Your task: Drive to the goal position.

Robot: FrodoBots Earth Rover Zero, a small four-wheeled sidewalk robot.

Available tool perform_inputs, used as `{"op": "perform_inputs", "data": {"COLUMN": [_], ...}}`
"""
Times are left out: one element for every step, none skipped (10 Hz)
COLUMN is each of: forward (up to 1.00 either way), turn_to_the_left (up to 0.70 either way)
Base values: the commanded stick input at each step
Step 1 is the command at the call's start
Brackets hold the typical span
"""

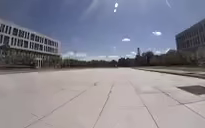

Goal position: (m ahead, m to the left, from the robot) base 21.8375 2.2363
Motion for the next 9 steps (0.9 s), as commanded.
{"op": "perform_inputs", "data": {"forward": [0.7,0.7,0.7,0.7,0.7,0.7,0.7,0.7,0.7], "turn_to_the_left": [0.0,0.0,0.0,0.0,0.0,0.0,0.0,0.0,0.0]}}
